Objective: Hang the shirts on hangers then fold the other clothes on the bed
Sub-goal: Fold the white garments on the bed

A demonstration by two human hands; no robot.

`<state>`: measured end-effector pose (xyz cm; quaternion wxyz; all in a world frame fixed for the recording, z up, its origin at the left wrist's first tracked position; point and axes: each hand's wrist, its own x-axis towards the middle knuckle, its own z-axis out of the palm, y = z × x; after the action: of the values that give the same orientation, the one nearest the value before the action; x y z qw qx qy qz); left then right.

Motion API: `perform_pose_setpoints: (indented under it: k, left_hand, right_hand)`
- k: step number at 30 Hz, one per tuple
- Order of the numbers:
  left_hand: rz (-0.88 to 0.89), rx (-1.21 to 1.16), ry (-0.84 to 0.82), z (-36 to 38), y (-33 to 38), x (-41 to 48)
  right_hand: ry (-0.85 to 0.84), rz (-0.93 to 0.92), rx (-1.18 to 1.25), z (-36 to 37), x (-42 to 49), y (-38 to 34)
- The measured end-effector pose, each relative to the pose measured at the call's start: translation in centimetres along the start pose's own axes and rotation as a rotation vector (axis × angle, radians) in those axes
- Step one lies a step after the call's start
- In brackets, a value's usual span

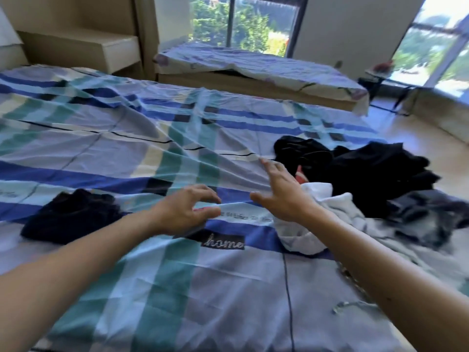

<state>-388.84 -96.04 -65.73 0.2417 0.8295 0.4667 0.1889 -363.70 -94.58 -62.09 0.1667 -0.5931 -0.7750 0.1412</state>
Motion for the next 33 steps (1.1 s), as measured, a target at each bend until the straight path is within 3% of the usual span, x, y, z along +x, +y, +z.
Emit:
perform_pose_setpoints:
  k: [3, 8, 12, 14, 19, 24, 29, 31, 33]
  left_hand:
    - [0.061, 0.009, -0.06, 3.3, 3.9, 1.9]
    - [0.11, -0.009, -0.065, 6.3, 7.2, 2.8]
    - [0.082, 0.006, -0.08, 6.6, 7.4, 3.1]
    - [0.049, 0.004, -0.076, 6.5, 7.1, 3.2]
    - [-0.011, -0.064, -0.068, 6.2, 7.0, 3.1]
    - [-0.082, -0.366, -0.078, 6.1, 7.9, 3.4]
    - [-0.019, -0.687, -0.106, 6.4, 9.7, 3.8]
    - [0.029, -0.843, -0.032, 6.7, 10.9, 4.1]
    - [-0.002, -1.008, 0.15, 6.6, 11.6, 4.5]
  right_hand:
    - [0.048, 0.13, -0.095, -2.5, -2.4, 4.1]
    - [-0.07, 0.394, -0.392, -4.8, -4.7, 9.3]
    - [-0.114, 0.512, -0.35, -4.0, -5.1, 11.4]
    - [-0.082, 0.487, -0.247, -4.0, -4.8, 12.0]
    - [0.178, 0.37, 0.348, -4.7, -4.1, 10.9]
    - [0.29, 0.297, 0.899, -6.5, -4.2, 5.7]
    - [0.193, 0.185, 1.373, -6.3, -4.8, 0.7]
    - [0.097, 0.071, 1.388, -5.7, -4.9, -1.0]
    - [0.055, -0.037, 1.241, -5.1, -4.7, -1.9]
